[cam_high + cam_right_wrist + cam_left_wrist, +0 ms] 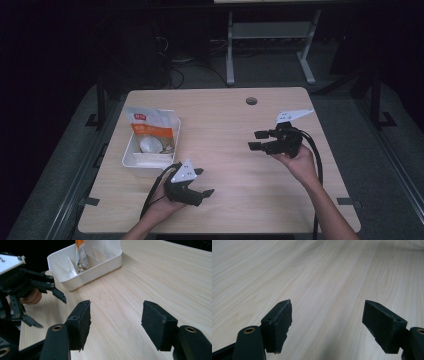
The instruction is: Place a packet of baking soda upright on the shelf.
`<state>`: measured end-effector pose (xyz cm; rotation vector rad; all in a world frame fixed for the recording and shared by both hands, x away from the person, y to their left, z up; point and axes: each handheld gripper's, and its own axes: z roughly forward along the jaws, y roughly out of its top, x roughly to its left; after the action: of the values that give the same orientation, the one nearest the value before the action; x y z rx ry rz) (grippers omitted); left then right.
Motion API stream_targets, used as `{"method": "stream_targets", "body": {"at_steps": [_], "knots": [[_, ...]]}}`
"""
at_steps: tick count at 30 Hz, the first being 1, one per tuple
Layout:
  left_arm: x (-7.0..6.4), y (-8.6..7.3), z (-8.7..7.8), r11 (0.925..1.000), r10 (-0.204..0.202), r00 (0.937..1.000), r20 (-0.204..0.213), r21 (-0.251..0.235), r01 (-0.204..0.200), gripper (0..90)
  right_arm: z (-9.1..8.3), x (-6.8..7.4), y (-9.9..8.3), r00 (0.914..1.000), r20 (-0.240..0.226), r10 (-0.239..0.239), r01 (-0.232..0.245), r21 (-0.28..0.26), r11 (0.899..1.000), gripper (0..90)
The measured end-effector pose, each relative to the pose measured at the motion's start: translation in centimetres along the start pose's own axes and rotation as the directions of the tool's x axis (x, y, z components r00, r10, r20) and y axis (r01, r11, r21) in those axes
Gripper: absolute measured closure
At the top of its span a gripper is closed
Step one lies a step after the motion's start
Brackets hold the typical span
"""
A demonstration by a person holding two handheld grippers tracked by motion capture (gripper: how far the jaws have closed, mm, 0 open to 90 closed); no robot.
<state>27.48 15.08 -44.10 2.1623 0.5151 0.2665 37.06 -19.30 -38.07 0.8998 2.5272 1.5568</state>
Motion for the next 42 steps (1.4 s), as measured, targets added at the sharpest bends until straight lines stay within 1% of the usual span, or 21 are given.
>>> {"method": "stream_targets", "body": {"at_steps": [2, 10, 18, 19, 27, 32, 36, 39, 40, 41, 42], "knots": [[0.0, 0.0, 0.0, 1.0000, -0.001, 1.0000, -0.002, 0.001, 0.001, 22.7, -0.4, -0.1, -0.4, 0.9999, 0.003, 0.010, -0.010, -0.002, 1.000, 38.4], [0.0, 0.0, 0.2, 1.0000, 0.002, 1.0000, -0.006, 0.009, -0.002, 22.0, -1.5, -0.2, -1.5, 0.9998, 0.013, 0.018, -0.018, -0.009, 1.000, 35.5], [0.0, 0.0, 0.1, 1.0000, -0.001, 1.0000, -0.008, 0.008, 0.001, 21.8, -2.3, 0.0, -2.8, 0.9994, 0.026, 0.020, -0.021, 0.006, 1.000, 34.8], [0.0, 0.0, 0.1, 1.0000, -0.002, 1.0000, -0.009, 0.008, 0.002, 21.8, -2.7, -0.1, -3.4, 0.9993, 0.030, 0.025, -0.025, 0.005, 1.000, 34.7], [0.1, 0.0, 0.1, 0.9999, -0.007, 0.9999, -0.008, 0.011, 0.007, 21.9, -4.0, -0.1, -5.2, 0.9973, 0.050, 0.054, -0.054, 0.000, 0.999, 34.8], [0.0, 0.0, 0.1, 0.9999, -0.009, 0.9999, -0.010, 0.010, 0.009, 21.9, -4.4, -0.1, -6.0, 0.9966, 0.051, 0.064, -0.064, -0.001, 0.998, 34.8], [0.1, 0.0, 0.0, 0.9999, -0.008, 0.9999, -0.011, 0.011, 0.008, 22.0, -4.7, 0.1, -7.1, 0.9958, 0.057, 0.072, -0.072, -0.001, 0.997, 34.7], [0.1, -0.1, 0.0, 0.9999, -0.009, 0.9999, -0.013, 0.011, 0.009, 22.0, -4.9, 0.0, -8.0, 0.9943, 0.056, 0.090, -0.090, -0.004, 0.996, 34.7], [0.1, -0.1, 0.0, 0.9999, -0.009, 0.9999, -0.013, 0.011, 0.009, 22.0, -4.9, 0.0, -8.0, 0.9943, 0.056, 0.090, -0.090, -0.004, 0.996, 34.7], [0.1, -0.1, 0.0, 0.9999, -0.008, 0.9999, -0.014, 0.012, 0.008, 22.1, -5.1, 0.0, -8.9, 0.9928, 0.056, 0.106, -0.106, -0.011, 0.994, 34.7], [0.1, -0.1, 0.0, 0.9999, -0.008, 0.9999, -0.015, 0.013, 0.008, 22.1, -5.1, 0.0, -9.1, 0.9924, 0.057, 0.109, -0.109, -0.010, 0.994, 34.7]]}}
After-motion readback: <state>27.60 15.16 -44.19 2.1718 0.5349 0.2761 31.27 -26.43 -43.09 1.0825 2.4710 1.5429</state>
